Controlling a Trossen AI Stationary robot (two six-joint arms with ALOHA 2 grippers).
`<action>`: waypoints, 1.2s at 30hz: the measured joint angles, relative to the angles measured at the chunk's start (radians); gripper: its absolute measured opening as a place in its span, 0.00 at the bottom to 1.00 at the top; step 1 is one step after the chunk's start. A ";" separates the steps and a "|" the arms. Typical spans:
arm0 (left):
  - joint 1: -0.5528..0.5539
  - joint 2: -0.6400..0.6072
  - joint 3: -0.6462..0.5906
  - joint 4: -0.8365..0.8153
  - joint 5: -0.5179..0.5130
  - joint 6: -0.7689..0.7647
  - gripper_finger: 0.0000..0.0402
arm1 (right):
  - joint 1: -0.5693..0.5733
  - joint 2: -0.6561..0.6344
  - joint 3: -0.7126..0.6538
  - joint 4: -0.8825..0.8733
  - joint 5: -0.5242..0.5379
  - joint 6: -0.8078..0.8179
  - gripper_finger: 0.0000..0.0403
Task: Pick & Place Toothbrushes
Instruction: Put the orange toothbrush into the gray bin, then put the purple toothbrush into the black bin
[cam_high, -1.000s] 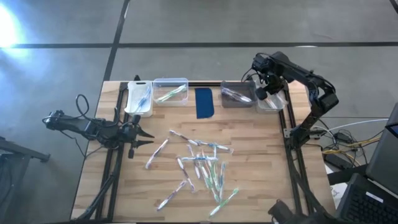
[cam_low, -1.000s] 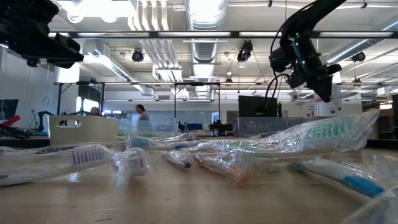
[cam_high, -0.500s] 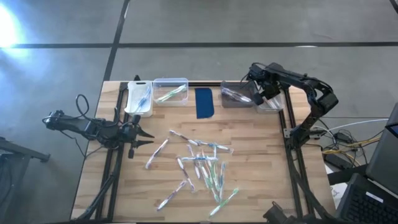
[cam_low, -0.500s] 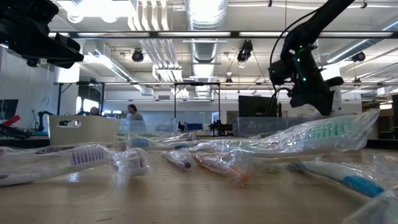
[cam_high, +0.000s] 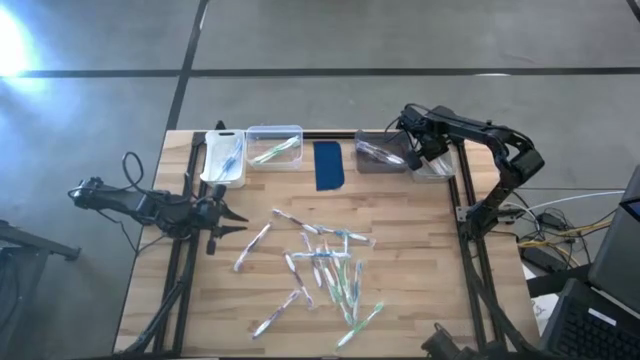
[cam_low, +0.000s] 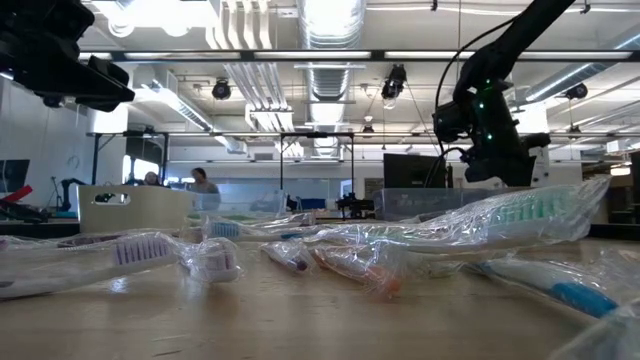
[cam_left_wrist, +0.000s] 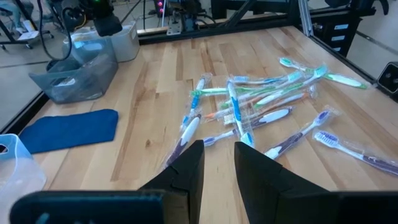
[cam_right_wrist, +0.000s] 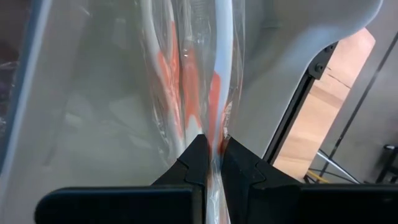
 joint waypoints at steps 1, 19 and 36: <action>0.000 0.000 -0.004 0.000 0.000 0.000 0.23 | 0.000 0.000 -0.001 0.001 0.001 -0.002 0.05; 0.000 0.000 -0.023 0.000 0.000 0.000 0.23 | 0.000 0.000 0.028 0.010 -0.017 -0.024 0.31; 0.000 0.000 -0.023 -0.001 0.000 0.000 0.23 | -0.002 -0.118 0.162 -0.016 -0.037 -0.068 0.46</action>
